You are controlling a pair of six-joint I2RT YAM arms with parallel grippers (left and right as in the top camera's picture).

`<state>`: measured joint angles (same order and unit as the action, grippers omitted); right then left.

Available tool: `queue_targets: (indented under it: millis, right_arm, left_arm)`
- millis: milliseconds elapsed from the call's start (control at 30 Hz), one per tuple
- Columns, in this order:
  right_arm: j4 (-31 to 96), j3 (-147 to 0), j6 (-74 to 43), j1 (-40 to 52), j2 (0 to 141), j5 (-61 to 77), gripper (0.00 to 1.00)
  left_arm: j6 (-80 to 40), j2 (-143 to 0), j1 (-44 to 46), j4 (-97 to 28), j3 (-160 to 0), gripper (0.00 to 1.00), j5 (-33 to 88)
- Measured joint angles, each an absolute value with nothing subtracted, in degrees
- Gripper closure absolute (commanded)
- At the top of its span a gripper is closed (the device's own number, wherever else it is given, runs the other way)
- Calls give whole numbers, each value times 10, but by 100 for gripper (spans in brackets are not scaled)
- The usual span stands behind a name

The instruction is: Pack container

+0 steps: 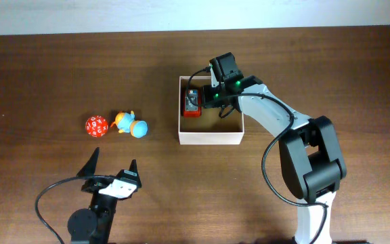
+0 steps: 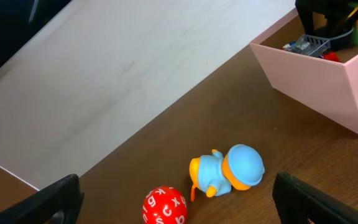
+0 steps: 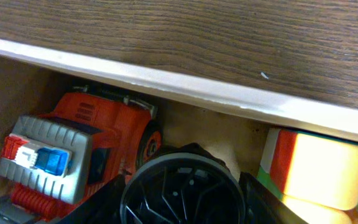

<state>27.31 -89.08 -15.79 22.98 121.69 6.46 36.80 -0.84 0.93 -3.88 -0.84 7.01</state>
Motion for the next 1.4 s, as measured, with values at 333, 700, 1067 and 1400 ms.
queue_targets:
  millis: [333,700,1067,1400]
  right_arm:
    - [269,-891,-158,230,1217,64,45]
    - [317,-907,-158,230,1217,65,46]
    - [471,-1040,-158,234,1201,56,41]
    - [637,-1177,-169,199,1119,-28,27]
  left_arm:
    - [368,-8,9,-39,-8,1,70]
    - [368,-8,9,-39,-8,1,70]
    - [368,-8,9,-39,-8,1,70]
    - [368,-8,9,-39,-8,1,70]
